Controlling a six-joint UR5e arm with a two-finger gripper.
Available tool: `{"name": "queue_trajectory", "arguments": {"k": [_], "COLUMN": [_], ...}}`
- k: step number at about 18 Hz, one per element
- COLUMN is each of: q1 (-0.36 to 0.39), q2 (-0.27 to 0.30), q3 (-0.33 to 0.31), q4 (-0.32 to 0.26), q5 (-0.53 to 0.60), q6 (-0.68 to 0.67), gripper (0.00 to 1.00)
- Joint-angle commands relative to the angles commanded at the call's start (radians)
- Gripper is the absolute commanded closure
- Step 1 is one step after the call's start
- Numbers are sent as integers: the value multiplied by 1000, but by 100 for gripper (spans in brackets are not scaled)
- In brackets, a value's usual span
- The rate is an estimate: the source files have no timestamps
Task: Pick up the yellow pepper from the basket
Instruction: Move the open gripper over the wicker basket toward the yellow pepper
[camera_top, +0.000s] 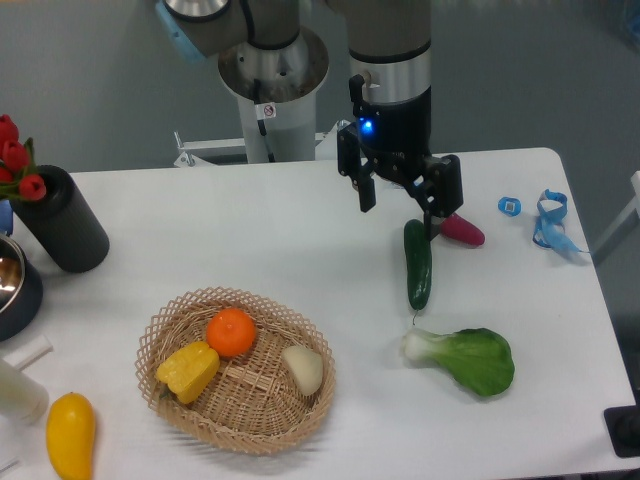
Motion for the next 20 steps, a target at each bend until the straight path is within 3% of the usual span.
{"name": "queue_trajectory", "arguments": {"k": [8,10,14,20], "q1": [-6,-6,-14,-41], "q2": [2,15,37,18], "q3": [-23,-64,-173,-181], "q4": [23,35,205,230], "q5": [-3,-8,-11,-12], "q6": [-6,-6,-67,-161], "gripper": [0,0,0,0]}}
